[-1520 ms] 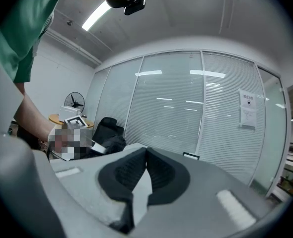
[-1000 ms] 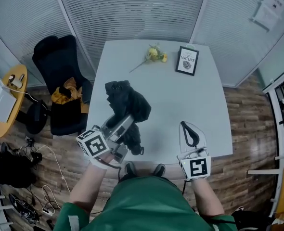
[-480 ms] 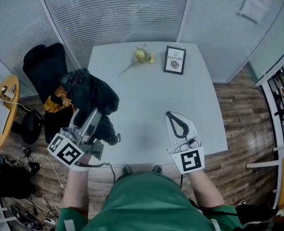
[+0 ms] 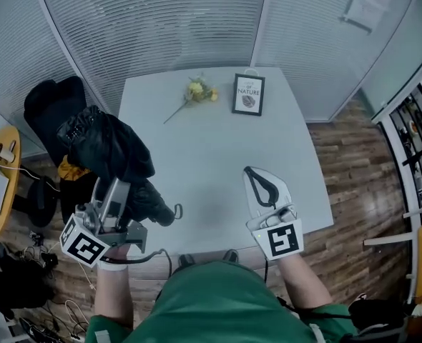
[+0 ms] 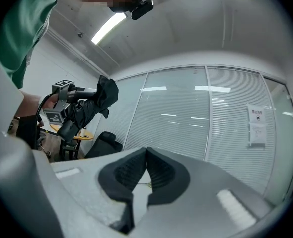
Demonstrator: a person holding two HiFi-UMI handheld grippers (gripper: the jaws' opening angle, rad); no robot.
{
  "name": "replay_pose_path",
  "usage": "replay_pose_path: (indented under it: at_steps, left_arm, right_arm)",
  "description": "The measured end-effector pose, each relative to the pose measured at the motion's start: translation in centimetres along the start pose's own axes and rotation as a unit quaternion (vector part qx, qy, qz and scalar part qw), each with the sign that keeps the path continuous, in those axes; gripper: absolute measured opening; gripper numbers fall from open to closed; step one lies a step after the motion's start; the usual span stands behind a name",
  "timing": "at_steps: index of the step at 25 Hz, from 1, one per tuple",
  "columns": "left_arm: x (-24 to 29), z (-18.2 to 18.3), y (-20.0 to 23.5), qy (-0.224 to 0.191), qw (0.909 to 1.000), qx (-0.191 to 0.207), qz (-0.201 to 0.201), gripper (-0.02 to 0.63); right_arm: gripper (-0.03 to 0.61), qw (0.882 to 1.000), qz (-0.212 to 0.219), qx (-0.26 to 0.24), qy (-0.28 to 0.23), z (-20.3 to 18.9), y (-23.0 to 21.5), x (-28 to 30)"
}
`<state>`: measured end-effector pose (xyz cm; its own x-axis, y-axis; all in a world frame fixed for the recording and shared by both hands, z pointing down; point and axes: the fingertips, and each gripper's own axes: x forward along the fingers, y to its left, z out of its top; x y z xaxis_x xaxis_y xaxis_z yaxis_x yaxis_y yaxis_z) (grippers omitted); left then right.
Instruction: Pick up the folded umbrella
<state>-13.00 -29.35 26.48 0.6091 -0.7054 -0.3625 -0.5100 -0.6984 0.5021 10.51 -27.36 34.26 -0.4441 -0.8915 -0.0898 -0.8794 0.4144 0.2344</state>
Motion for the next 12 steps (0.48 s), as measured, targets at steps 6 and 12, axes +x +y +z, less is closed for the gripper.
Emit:
replay_pose_path:
  at_steps: [6, 12]
  left_arm:
    - [0.3, -0.1, -0.3, 0.004, 0.9999, 0.014, -0.007, 0.282]
    - [0.7, -0.9, -0.1, 0.008, 0.9999, 0.01, -0.004, 0.283]
  right_arm:
    - [0.002, 1.0, -0.004, 0.017, 0.007, -0.3, -0.2, 0.1]
    - [0.002, 1.0, 0.003, 0.02, 0.002, -0.8, -0.7, 0.2]
